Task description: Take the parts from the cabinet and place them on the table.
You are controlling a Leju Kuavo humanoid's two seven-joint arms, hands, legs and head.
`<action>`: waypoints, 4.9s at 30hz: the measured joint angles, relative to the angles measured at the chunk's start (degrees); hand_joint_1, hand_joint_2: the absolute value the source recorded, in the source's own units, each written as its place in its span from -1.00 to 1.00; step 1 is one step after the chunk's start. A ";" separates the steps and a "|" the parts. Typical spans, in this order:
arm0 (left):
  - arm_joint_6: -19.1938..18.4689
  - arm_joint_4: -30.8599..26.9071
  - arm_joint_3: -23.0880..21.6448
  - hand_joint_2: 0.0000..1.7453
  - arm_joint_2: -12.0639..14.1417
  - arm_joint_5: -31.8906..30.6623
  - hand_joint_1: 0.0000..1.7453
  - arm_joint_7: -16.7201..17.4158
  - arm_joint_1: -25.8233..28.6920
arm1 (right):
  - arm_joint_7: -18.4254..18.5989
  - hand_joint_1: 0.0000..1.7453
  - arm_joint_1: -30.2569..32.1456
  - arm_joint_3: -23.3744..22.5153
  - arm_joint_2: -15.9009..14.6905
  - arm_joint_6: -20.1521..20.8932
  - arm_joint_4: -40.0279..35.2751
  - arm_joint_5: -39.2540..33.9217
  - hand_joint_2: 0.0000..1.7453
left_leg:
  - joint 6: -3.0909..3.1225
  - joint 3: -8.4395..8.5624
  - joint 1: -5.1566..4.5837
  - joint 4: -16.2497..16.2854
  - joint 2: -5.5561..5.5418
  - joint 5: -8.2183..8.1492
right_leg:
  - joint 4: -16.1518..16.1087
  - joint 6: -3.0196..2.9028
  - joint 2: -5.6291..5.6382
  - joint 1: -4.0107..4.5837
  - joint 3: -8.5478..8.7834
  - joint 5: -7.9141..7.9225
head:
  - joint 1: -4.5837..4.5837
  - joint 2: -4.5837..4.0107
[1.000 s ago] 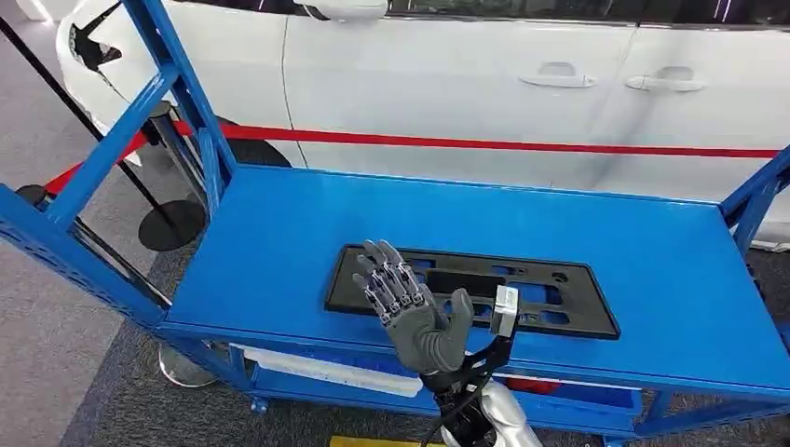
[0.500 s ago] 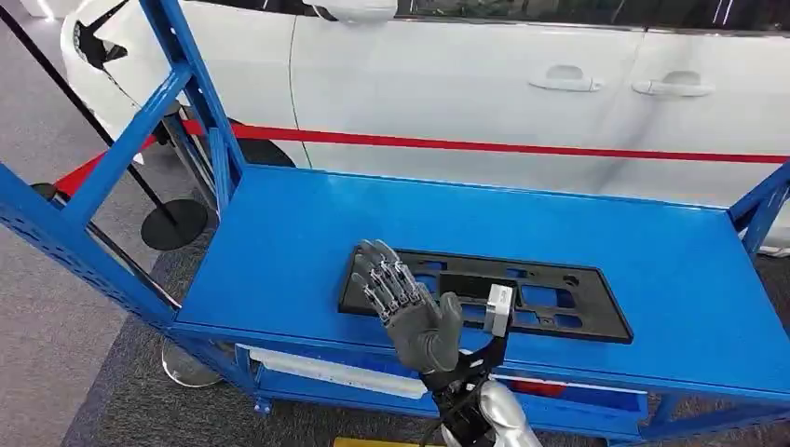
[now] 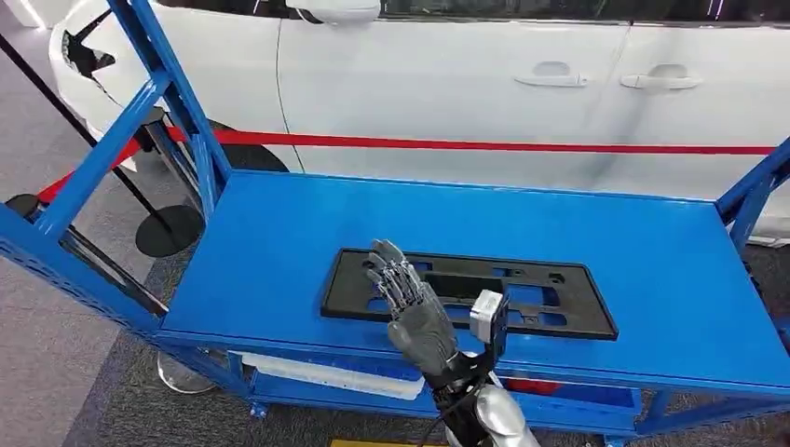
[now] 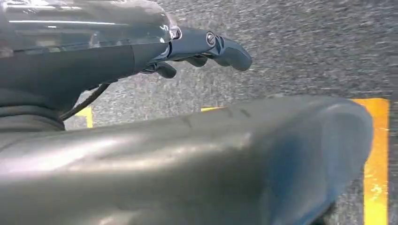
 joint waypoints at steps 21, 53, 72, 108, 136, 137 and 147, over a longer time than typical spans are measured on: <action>-1.44 0.00 0.89 -1.00 -0.44 -0.53 -1.00 -0.37 -0.06 | 4.36 -1.00 -5.08 11.63 -3.45 -31.65 -1.36 52.80 1.00 | -0.64 -1.13 0.13 3.36 0.16 -2.81 | -0.54 -0.75 -0.30 -0.44 -0.39 0.65 | -0.06 0.00; -3.50 0.00 3.21 -1.00 -0.44 -1.20 -1.00 -1.81 0.05 | 21.97 -1.00 -36.11 30.80 -22.67 -3.88 18.47 61.72 1.00 | -0.49 -5.64 0.22 10.30 -0.02 -4.98 | 0.12 -0.48 -0.64 -0.74 -1.93 1.41 | 0.26 0.00; -3.43 0.00 4.31 -1.00 -0.31 -0.96 -1.00 -2.08 0.24 | 26.34 -1.00 -36.69 34.71 -23.43 -2.19 18.47 64.01 1.00 | 2.35 -1.05 0.18 -0.80 0.15 1.93 | 15.98 2.67 -0.42 -1.06 -8.74 -5.52 | 0.57 0.00; -3.34 0.00 5.20 -1.00 -0.11 -1.81 -1.00 -1.81 -0.17 | 33.81 0.60 -35.00 37.29 -18.16 1.56 14.93 68.03 1.00 | 1.17 0.01 -0.12 -0.48 0.01 0.87 | -0.20 1.91 -0.49 -0.99 -0.95 1.07 | 0.70 0.00; -4.70 0.02 5.33 -1.00 -0.39 -1.60 -1.00 -2.14 0.24 | 32.39 0.80 -33.45 36.07 -18.75 -1.01 13.46 67.01 1.00 | 2.09 0.40 0.19 -1.23 0.30 1.46 | 6.56 2.91 -0.33 -1.44 -3.10 -0.85 | 0.83 0.00; -4.66 0.02 5.33 -1.00 -0.46 -1.51 -1.00 -2.14 0.23 | 32.08 0.80 -33.51 36.00 -18.75 -1.04 13.37 66.96 1.00 | 1.79 0.41 0.19 -0.95 0.22 1.26 | 1.33 2.89 -0.47 -1.63 -0.36 1.02 | 0.83 0.00; -4.41 0.02 5.73 -1.00 -0.63 -1.07 -1.00 -2.21 0.17 | 31.04 -1.00 -33.17 36.11 -18.73 -1.21 12.92 66.61 1.00 | -0.94 -6.51 0.31 14.51 0.10 -7.28 | -0.45 -0.15 -0.67 -1.10 -0.23 0.79 | 0.61 0.00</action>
